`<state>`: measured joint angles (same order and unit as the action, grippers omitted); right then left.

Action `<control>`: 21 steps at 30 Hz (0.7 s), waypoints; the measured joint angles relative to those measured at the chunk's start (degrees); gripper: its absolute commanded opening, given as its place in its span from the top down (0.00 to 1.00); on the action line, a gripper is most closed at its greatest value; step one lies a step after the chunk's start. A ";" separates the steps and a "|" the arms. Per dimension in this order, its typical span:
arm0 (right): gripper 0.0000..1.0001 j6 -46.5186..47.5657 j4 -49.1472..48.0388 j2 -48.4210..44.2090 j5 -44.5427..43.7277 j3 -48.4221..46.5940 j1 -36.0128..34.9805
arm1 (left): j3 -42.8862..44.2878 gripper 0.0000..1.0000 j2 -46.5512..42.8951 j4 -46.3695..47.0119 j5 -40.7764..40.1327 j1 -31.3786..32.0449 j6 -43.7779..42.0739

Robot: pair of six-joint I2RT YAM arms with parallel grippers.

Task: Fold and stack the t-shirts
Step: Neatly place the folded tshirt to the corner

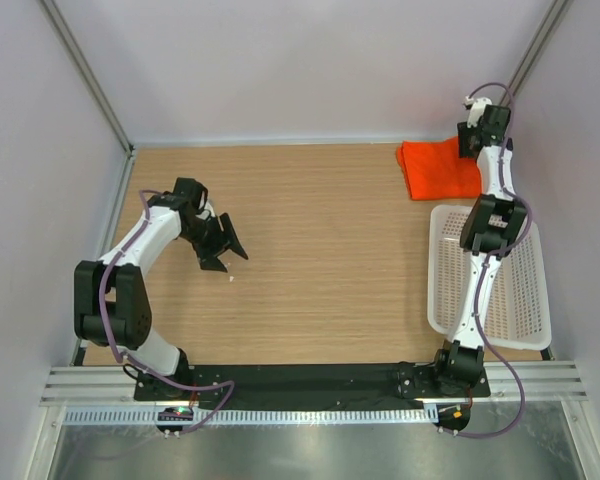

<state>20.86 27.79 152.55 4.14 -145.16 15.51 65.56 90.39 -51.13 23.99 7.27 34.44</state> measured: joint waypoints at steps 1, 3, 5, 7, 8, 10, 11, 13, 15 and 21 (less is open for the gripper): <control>0.25 -0.52 -0.39 0.00 -2.43 0.17 -0.07 | 0.00 0.35 -0.02 0.02 0.02 0.00 0.04; 0.15 -0.83 -0.98 -0.07 -8.44 0.17 -0.44 | -0.02 0.35 -0.22 0.02 0.00 0.00 0.22; 0.10 -1.68 -1.53 -0.70 -13.11 0.28 -0.87 | -0.33 0.35 -1.36 0.09 0.02 0.00 1.05; 0.08 -3.28 -1.88 -2.75 -17.55 1.97 -1.44 | -1.01 0.34 -3.54 0.28 0.04 0.00 2.21; 0.08 -4.11 -1.79 -4.24 -19.28 2.93 -1.79 | -1.38 0.34 -4.98 0.33 0.04 0.00 2.80; 0.07 -6.54 -1.09 -7.26 -21.49 4.26 -3.04 | -2.49 0.33 -8.31 0.85 0.09 0.00 4.42; 0.06 -8.24 -0.35 -9.53 -22.23 4.76 -4.22 | -3.13 0.33 -10.29 1.16 0.13 0.00 5.44; 0.05 -11.45 0.35 -13.99 -22.58 6.47 -7.13 | -4.68 0.33 -14.29 1.84 0.26 0.00 7.41; 0.05 -14.91 0.48 -20.70 -22.49 10.51 -12.07 | -6.38 0.34 -18.25 2.54 0.55 0.00 9.38; 0.01 -28.26 -2.97 -46.25 -14.86 36.65 -32.61 | -11.28 0.31 -29.88 2.45 1.14 0.02 13.05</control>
<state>-7.40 24.82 106.30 -10.72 -108.51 -17.10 54.28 60.51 -48.69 25.12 7.29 47.48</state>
